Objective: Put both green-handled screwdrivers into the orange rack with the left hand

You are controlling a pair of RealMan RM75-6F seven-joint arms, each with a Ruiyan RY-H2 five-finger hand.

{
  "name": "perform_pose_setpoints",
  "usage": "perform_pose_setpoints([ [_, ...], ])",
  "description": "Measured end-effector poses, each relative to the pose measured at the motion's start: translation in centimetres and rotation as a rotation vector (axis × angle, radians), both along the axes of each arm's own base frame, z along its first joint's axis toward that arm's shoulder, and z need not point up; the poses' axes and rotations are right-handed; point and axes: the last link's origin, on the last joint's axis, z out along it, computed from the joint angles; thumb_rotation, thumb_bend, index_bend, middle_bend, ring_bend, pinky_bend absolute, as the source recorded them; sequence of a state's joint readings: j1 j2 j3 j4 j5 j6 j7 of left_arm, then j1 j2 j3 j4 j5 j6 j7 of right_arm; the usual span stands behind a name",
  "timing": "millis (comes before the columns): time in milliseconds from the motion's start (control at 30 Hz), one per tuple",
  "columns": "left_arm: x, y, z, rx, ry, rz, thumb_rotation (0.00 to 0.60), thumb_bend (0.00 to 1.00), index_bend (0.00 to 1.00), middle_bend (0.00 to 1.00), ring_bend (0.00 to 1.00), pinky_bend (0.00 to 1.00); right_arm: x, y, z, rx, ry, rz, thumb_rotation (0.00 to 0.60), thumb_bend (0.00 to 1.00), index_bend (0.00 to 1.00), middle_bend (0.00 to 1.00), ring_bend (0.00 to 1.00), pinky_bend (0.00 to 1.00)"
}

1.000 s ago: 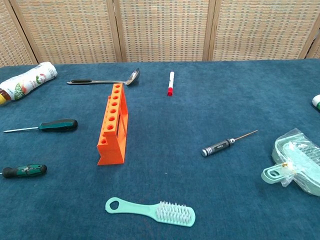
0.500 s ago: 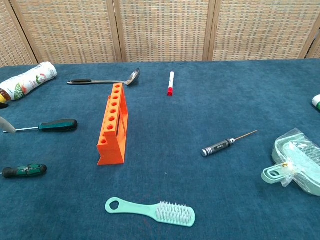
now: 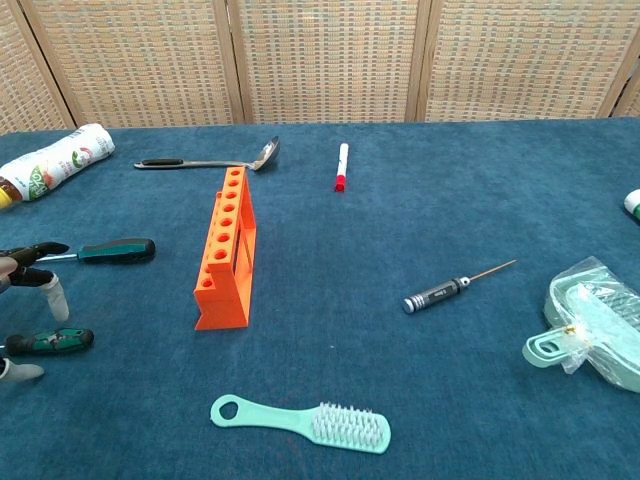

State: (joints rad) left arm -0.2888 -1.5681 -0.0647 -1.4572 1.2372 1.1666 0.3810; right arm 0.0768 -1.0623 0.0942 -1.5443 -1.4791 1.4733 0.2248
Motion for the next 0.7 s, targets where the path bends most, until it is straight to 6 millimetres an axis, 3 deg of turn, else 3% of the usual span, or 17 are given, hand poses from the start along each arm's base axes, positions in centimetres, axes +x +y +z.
perform_pose_setpoints([
  [500,-0.29,0.54,0.02,0.0,-0.047,0.024,0.6,0.29,0.52,0.0,0.0,0.0,-0.06,-0.09,-0.08,0.007,-0.004,-0.002,0.6,0.0,0.0,0.0,0.0,0.0],
  [700,0.04,0.91,0.15,-0.013,-0.044,0.026,0.6,0.3,0.52,0.0,0.0,0.0,-0.1,-0.12,-0.07,0.006,-0.003,-0.005,0.6,0.0,0.0,0.0,0.0,0.0],
])
